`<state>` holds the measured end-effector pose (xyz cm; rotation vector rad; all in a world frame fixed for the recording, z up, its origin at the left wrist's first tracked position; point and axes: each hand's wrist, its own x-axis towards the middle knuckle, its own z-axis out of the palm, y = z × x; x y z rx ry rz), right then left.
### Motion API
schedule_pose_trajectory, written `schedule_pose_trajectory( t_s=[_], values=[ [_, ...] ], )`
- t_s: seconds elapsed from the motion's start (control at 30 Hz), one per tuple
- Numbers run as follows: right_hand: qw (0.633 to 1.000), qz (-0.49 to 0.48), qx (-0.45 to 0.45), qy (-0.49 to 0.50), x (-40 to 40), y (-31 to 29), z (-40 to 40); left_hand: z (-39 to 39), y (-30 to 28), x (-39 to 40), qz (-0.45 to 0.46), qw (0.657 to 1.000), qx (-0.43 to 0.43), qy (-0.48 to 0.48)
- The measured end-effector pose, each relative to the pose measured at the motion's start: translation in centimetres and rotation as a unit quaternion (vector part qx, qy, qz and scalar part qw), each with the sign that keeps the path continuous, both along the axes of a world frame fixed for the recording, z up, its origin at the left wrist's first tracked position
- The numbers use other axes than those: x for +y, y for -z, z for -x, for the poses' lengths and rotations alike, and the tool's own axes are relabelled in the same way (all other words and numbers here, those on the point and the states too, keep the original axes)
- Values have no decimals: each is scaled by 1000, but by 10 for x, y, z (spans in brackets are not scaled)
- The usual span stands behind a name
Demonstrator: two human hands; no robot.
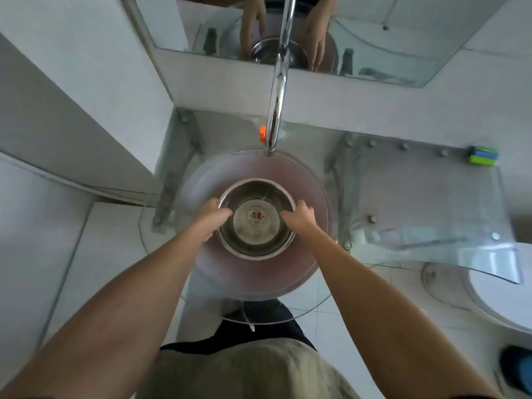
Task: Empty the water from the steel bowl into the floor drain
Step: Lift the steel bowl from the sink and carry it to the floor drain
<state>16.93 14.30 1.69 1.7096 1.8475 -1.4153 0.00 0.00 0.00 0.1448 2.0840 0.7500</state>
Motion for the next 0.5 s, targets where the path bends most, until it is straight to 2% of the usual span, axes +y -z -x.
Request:
schedule_pose_trajectory(
  t_s=[0.2,0.4,0.5],
  values=[
    [998,58,-15,21,5,15,2,-1,12,4,31,998,-53,-23],
    [999,16,-28,41,14,25,2,5,28,1,15,991,-79,-104],
    [999,10,-26,44,19,29,0,5,34,-5,11,989,-97,-113]
  ],
)
